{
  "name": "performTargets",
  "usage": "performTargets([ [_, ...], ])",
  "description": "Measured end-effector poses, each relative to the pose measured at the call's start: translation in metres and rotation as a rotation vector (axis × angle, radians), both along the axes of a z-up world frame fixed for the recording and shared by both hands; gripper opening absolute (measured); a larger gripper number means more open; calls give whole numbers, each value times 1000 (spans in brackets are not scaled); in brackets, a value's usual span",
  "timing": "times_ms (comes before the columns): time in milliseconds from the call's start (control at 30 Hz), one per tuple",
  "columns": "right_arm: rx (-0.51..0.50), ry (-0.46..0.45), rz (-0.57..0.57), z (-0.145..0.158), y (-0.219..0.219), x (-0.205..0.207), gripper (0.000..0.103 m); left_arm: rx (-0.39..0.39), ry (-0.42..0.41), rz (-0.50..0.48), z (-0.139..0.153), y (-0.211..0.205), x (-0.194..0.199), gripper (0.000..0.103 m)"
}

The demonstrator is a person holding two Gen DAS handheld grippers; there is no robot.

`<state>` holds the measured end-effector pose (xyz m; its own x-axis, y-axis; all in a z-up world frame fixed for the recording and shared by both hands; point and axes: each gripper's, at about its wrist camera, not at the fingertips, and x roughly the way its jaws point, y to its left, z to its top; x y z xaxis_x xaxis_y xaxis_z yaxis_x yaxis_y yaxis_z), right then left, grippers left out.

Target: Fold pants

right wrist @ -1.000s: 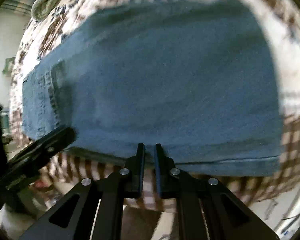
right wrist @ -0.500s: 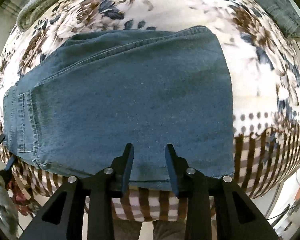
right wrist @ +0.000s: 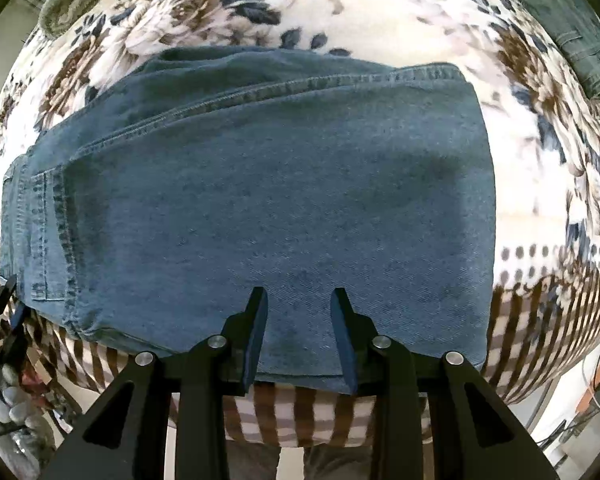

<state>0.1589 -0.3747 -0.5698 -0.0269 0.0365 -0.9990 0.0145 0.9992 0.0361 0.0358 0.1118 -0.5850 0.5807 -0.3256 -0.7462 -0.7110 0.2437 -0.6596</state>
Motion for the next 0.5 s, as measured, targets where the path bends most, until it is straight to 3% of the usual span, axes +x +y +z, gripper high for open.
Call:
performTargets([
  [67, 2, 4, -6, -4, 7, 7, 35, -19, -15, 30, -6, 4, 2, 59],
  [200, 1, -2, 0, -6, 10, 14, 35, 45, -21, 12, -3, 6, 18, 57],
  [233, 2, -3, 0, -5, 8, 14, 35, 82, -26, 8, 3, 4, 24, 57],
  [267, 1, -5, -2, -4, 4, 16, 35, 139, -30, -1, 14, 1, 29, 49],
  [300, 1, -5, -4, -4, 2, 16, 35, 197, -48, -22, 26, -3, 34, 34],
  [400, 2, -5, -12, -4, -5, 18, 35, 328, -118, -93, 58, -20, 45, 33],
  [500, 3, 4, -10, -10, -8, 18, 35, 302, -138, -131, 52, -23, 67, 36],
])
